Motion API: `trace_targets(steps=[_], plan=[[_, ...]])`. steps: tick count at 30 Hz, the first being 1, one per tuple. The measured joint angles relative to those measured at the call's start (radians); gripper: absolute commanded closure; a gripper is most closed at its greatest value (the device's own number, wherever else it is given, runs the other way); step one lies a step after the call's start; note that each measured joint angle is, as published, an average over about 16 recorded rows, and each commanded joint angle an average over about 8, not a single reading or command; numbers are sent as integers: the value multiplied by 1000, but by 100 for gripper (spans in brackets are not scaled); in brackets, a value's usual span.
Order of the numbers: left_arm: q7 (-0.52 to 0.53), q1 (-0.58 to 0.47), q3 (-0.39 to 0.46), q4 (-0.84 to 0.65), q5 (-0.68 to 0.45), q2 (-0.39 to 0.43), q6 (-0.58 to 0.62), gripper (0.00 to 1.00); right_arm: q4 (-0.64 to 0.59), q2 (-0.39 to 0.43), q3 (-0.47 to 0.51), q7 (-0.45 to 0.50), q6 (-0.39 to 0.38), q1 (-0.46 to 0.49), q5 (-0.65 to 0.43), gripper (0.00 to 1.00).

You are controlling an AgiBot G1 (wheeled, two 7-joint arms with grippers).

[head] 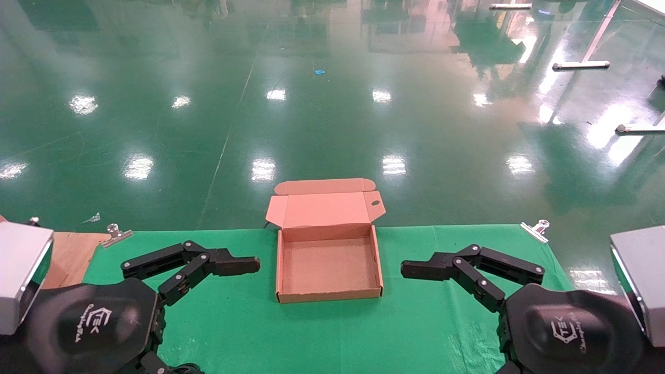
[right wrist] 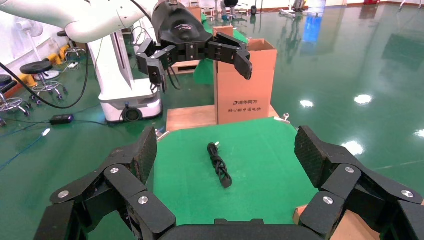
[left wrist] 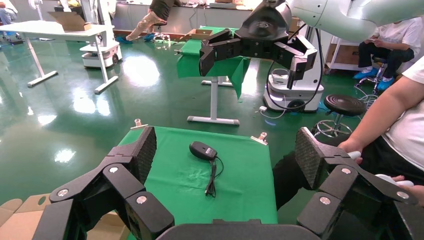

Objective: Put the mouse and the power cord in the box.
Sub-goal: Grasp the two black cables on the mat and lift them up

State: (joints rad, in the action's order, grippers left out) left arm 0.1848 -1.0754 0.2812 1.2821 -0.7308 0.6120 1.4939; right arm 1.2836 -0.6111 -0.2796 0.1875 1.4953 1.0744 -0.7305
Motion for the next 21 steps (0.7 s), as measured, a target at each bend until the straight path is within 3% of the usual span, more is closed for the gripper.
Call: trace_targets(steps=[21], plan=[[0,0,0,0,0,0,0,0,-1,-1,-1,0,-1,1,-1,0]])
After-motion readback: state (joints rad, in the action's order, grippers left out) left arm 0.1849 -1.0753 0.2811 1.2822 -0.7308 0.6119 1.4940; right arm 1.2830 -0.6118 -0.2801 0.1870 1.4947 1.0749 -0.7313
